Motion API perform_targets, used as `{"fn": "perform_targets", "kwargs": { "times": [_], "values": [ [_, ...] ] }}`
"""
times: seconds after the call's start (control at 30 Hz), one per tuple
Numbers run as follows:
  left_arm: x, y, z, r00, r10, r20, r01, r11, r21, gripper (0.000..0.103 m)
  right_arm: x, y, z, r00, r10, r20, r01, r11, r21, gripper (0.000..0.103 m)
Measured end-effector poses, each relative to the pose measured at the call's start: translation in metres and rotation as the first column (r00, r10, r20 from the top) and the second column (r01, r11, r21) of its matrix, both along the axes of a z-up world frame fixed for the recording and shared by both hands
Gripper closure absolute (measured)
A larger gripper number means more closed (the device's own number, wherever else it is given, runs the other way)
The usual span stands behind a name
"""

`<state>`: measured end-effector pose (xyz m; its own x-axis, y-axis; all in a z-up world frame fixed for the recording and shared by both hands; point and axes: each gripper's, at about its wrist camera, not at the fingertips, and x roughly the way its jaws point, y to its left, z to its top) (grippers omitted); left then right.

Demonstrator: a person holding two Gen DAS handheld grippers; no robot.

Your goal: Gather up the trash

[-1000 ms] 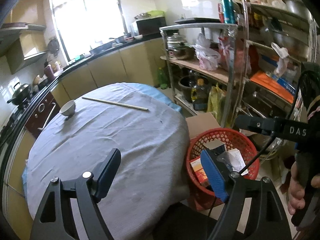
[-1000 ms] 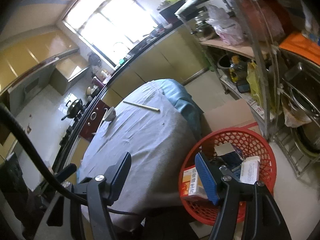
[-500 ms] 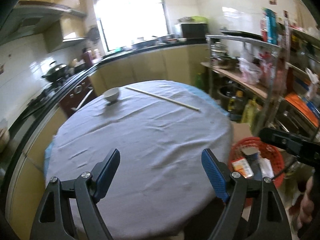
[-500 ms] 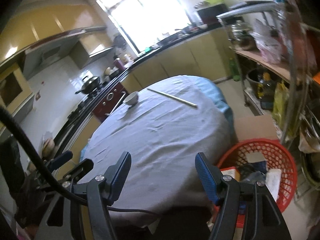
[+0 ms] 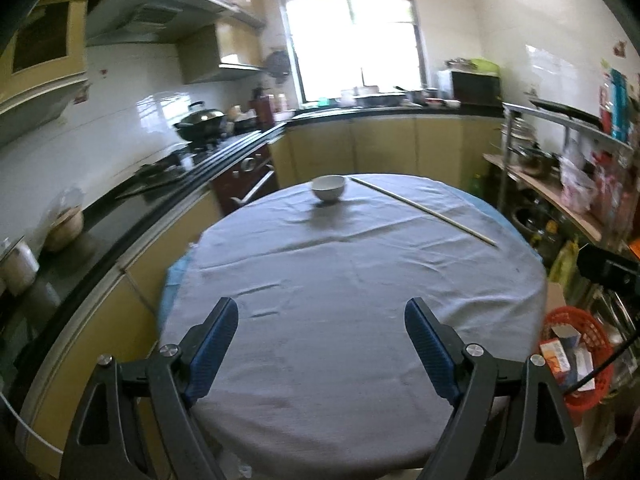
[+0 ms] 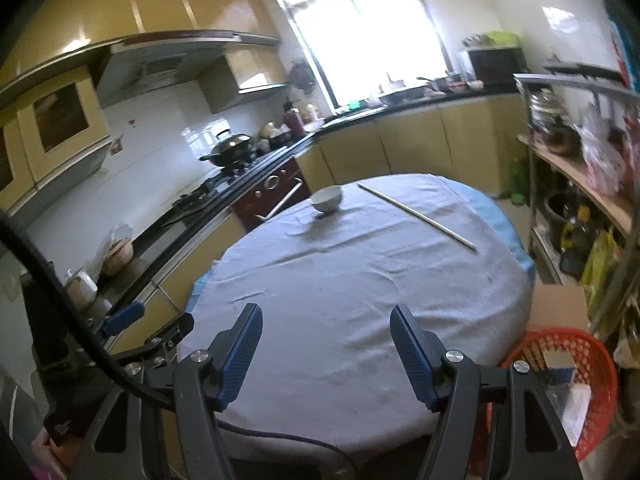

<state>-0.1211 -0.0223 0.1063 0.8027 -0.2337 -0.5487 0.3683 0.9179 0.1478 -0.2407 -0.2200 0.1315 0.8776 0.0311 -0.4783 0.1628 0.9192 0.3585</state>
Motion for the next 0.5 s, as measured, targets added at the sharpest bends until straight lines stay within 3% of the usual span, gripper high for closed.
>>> {"fn": "perform_targets", "kwargs": {
  "times": [0.5],
  "values": [
    [0.003,0.076,0.009,0.993,0.113,0.036,-0.111,0.993,-0.042,0.017,0.019,0.098,0.032,0.994,0.089,0.062,-0.078,0.983,-0.168,0.031]
  ]
}}
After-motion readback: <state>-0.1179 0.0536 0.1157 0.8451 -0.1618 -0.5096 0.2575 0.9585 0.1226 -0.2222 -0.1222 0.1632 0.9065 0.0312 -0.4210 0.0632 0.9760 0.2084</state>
